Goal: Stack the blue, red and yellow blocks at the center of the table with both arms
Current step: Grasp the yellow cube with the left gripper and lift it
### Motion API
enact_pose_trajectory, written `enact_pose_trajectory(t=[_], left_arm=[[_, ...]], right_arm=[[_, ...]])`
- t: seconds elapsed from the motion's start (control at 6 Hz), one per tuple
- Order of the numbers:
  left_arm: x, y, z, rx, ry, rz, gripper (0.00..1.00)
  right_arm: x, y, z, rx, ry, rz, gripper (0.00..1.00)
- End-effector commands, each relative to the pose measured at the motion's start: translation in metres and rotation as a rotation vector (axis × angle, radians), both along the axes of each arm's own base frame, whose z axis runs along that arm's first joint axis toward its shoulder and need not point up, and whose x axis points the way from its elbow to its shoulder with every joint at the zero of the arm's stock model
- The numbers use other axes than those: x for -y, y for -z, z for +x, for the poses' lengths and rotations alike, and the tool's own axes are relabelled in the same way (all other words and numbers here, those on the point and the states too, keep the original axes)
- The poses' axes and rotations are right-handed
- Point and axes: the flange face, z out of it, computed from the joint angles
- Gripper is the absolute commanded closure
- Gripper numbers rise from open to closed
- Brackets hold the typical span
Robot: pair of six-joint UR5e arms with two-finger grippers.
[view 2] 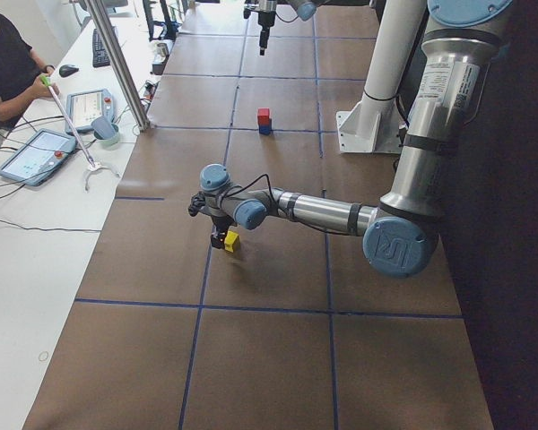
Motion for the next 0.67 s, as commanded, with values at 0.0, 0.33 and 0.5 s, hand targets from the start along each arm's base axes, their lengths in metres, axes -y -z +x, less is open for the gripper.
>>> enact_pose_trajectory(t=[0.0, 0.33, 0.5], left_arm=[[0.0037, -0.0088, 0.0034, 0.007, -0.002, -0.009, 0.0], [0.0075, -0.0095, 0.0057, 0.009, 0.0, -0.014, 0.46], [0.0074, -0.0052, 0.0077, 0.004, 0.001, -0.009, 0.76]], right_arm=[[0.0003, 0.001, -0.0002, 0.001, 0.0, 0.002, 0.0], [0.0002, 0.0025, -0.0002, 0.003, 0.0, 0.004, 0.0], [0.0, 0.0031, 0.0001, 0.003, -0.001, 0.006, 0.0]])
